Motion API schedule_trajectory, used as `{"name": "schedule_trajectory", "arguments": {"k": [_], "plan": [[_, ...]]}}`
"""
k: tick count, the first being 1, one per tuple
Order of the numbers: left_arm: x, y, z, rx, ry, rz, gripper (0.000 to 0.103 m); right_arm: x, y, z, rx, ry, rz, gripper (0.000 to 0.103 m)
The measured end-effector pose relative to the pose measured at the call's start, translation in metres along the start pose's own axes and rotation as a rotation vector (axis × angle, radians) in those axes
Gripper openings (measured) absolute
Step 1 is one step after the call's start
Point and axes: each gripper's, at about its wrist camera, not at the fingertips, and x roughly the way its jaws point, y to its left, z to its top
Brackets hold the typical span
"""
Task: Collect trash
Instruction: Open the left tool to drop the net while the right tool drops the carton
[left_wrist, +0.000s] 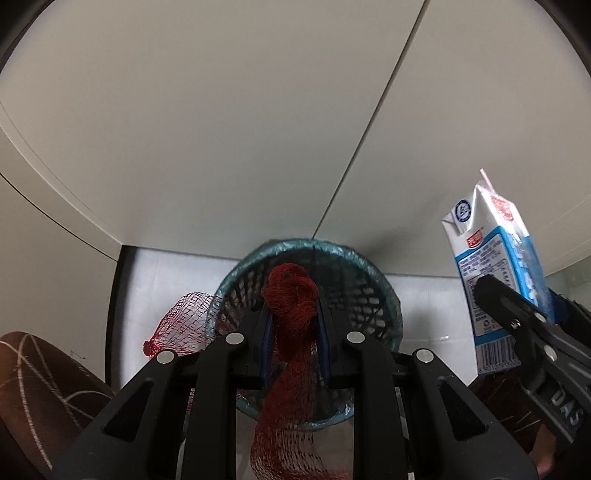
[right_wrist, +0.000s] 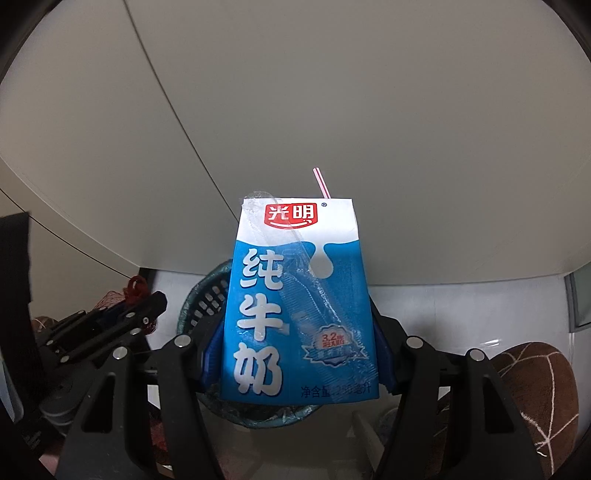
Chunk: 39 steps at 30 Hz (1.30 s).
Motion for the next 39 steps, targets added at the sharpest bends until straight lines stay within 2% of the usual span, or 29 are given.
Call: {"name": "schedule_trajectory", "arguments": {"k": [4,11,15,17,19,22,26,32,39], "plan": [[0.005,-0.004,-0.005,0.007,0.015,-0.006,0.021,0.002,0.003,0.001,-0.032,0.007,-0.005,0.061],[0.003,-0.007,-0.004,0.014,0.009,-0.003,0.041,0.001,-0.005,-0.002,-0.020,0.002,-0.003,0.061],[0.001,-0.008,-0.004,0.013,0.011,-0.005,0.048,0.001,-0.004,-0.007,-0.022,-0.006,-0.019,0.061],[-0.001,-0.007,-0.003,0.016,0.004,0.016,0.060,0.005,0.000,-0.011,-0.031,-0.012,-0.029,0.061],[-0.006,-0.008,-0.004,0.030,-0.015,0.048,0.064,0.004,0.004,-0.013,-0.037,-0.015,-0.020,0.061],[-0.016,-0.006,-0.004,0.046,-0.051,0.073,0.077,0.006,0.008,-0.017,-0.048,-0.013,-0.002,0.061],[-0.025,0.007,-0.002,0.033,-0.070,0.096,0.086,0.010,0.013,-0.020,-0.061,-0.010,0.016,0.061],[-0.032,0.028,0.006,-0.004,-0.083,0.118,0.097,0.017,0.023,-0.023,-0.094,-0.002,0.036,0.061],[-0.029,0.038,0.008,-0.028,-0.052,0.112,0.097,0.019,0.028,-0.024,-0.114,0.013,0.063,0.062]]}}
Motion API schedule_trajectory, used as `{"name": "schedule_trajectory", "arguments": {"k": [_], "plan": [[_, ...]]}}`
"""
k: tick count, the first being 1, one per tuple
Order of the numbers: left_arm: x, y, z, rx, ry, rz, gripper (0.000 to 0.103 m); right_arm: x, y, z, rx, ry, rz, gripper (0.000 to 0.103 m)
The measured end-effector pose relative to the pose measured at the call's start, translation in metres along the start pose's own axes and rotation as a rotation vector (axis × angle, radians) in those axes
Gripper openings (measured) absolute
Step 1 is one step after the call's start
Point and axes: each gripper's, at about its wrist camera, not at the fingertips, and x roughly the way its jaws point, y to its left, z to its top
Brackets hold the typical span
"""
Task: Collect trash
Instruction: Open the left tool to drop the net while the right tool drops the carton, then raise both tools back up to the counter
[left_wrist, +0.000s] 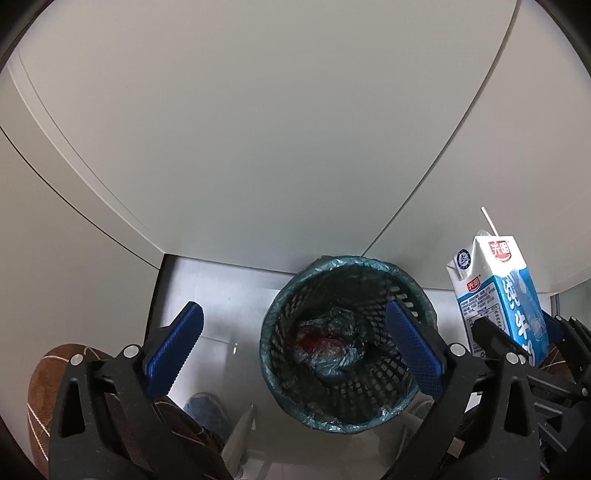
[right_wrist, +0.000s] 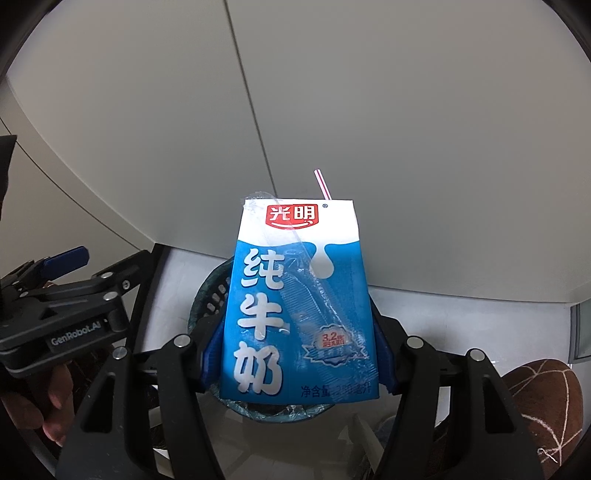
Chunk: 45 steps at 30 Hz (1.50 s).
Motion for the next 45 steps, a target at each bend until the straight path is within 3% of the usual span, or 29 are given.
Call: {"name": "schedule_trajectory", "arguments": {"k": [6,16,23,45], "plan": [[0.004,0.003,0.002,-0.017,0.014,0.002,0.097,-0.003,0.000,0.002,-0.010,0.003,0.007,0.063],[0.004,0.004,0.002,-0.029,0.011,0.001,0.097,-0.015,-0.006,0.001,-0.007,-0.023,-0.054,0.089],[-0.009,-0.005,0.005,0.015,-0.013,0.009,0.097,-0.044,-0.031,0.003,0.071,-0.058,-0.099,0.092],[-0.147,-0.008,0.041,0.003,-0.211,-0.027,0.097,-0.182,-0.043,0.045,0.081,-0.294,-0.104,0.092]]}}
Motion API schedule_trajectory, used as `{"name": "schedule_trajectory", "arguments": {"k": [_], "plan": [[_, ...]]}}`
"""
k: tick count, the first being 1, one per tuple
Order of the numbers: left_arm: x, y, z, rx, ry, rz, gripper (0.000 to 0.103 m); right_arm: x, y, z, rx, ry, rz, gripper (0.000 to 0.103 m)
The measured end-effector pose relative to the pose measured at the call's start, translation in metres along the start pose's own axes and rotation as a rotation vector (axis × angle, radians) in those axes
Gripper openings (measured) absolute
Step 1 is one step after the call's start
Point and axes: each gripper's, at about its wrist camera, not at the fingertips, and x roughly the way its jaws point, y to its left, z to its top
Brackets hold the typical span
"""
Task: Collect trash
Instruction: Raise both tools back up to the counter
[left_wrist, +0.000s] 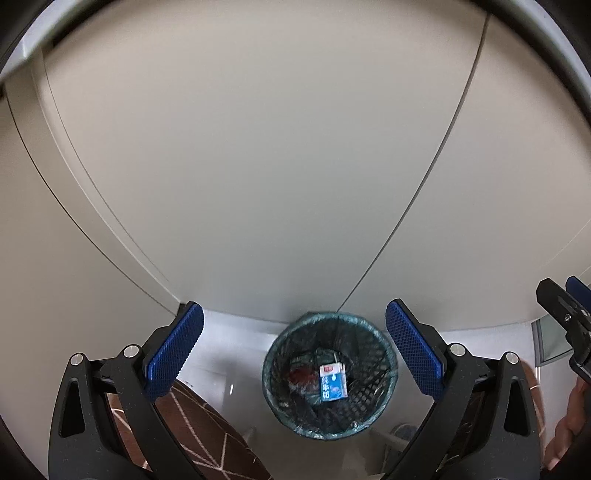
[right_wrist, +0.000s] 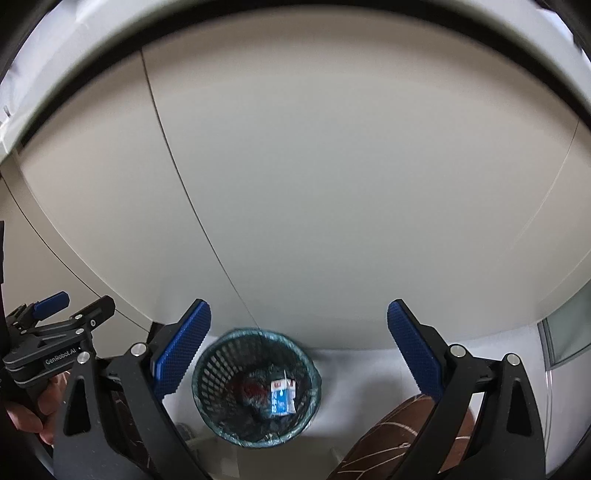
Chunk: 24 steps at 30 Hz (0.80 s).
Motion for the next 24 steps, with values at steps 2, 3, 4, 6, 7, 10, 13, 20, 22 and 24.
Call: {"name": "schedule_trajectory", "arguments": {"k": [2,3,4,6,7,10,13,20,22,24], "plan": [[-0.018,-0.001,0.008,0.001,-0.026,-0.001,0.097,-0.013,0.001,0.008,-0.009,-0.028,-0.003,0.092],[-0.027,-0.001,0.011,0.003,-0.040,-0.003,0.097,-0.019,0.002,0.012,-0.011,-0.040,-0.003,0.092],[-0.035,-0.003,0.015,0.006,-0.054,-0.002,0.097,-0.025,0.001,0.016,-0.012,-0.052,-0.003,0.092],[-0.051,-0.004,0.024,0.009,-0.079,-0.003,0.097,-0.037,0.002,0.022,-0.010,-0.067,-0.003,0.092],[-0.059,-0.004,0.027,0.010,-0.092,-0.004,0.097,-0.042,0.001,0.025,-0.010,-0.075,-0.001,0.092],[-0.081,-0.005,0.038,0.012,-0.125,-0.017,0.097,-0.057,0.000,0.033,-0.010,-0.099,0.004,0.092],[-0.102,-0.005,0.048,0.013,-0.155,-0.016,0.097,-0.075,-0.002,0.041,-0.012,-0.129,0.004,0.092],[-0.148,-0.001,0.067,0.015,-0.211,-0.019,0.097,-0.121,-0.012,0.069,-0.003,-0.183,0.015,0.092],[-0.160,0.000,0.074,0.018,-0.231,-0.016,0.097,-0.131,-0.014,0.076,-0.002,-0.196,0.022,0.092],[-0.170,0.001,0.083,0.016,-0.245,-0.013,0.097,-0.141,-0.017,0.084,-0.001,-0.209,0.021,0.092]]}}
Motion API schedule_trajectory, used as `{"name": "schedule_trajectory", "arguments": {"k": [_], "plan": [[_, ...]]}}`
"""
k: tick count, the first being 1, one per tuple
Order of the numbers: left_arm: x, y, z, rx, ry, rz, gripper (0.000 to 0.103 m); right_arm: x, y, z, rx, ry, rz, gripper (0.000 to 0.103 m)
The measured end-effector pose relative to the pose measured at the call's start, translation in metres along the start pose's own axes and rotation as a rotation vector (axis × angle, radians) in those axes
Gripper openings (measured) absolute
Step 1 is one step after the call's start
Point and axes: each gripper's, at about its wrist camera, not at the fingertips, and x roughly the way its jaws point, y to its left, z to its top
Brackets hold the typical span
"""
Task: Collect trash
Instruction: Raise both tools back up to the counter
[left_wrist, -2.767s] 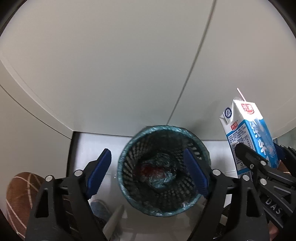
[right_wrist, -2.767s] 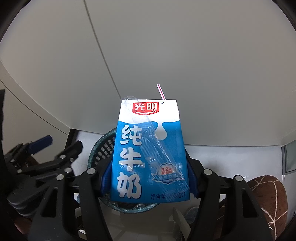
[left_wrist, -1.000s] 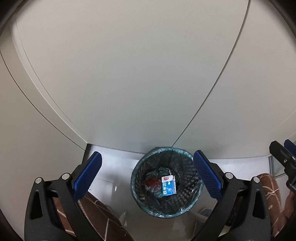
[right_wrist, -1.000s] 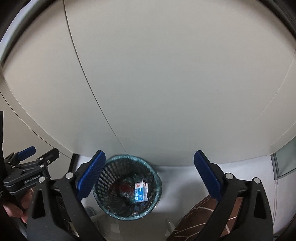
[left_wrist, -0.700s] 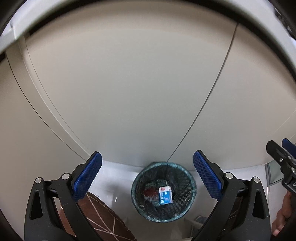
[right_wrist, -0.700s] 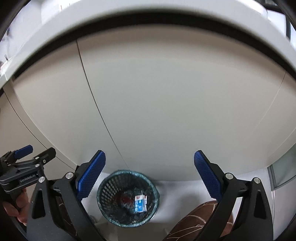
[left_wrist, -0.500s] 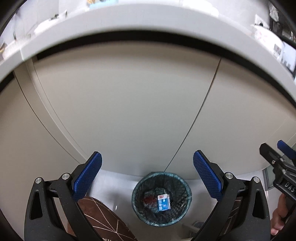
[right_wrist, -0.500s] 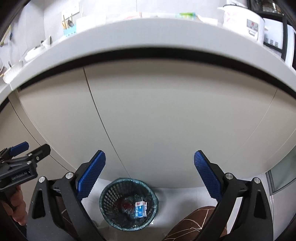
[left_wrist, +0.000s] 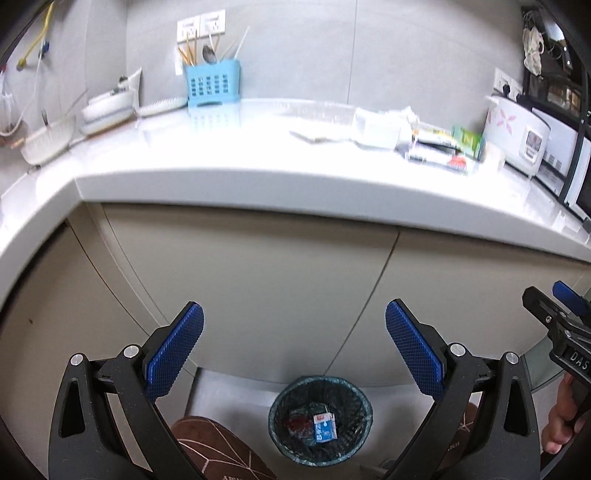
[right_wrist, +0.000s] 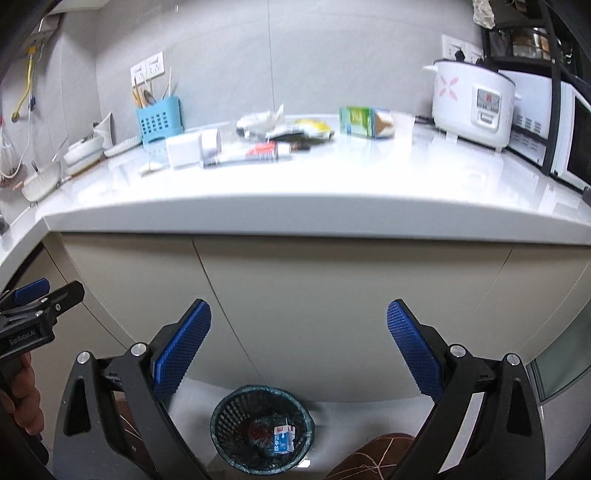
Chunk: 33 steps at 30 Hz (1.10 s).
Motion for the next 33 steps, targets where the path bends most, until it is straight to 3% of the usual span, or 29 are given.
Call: {"name": "schedule_trajectory", "arguments": {"k": [5,13,25,33], "plan": [[-0.017,0.004,0.032,-0.004,-0.027,-0.009,0.097,-0.020,0.000,0.024,-0.014,-0.031,0.007,0.092],[-0.014,0.000,0.073,0.000,-0.029,-0.014,0.097,-0.025,0.002,0.062,-0.058,-0.056,0.006,0.092],[0.015,-0.010,0.124,0.007,-0.015,0.028,0.097,0.006,-0.021,0.096,-0.042,-0.005,0.004,0.092],[0.051,-0.003,0.154,-0.040,0.046,0.046,0.096,0.022,-0.032,0.124,-0.049,0.002,-0.002,0.092]]}}
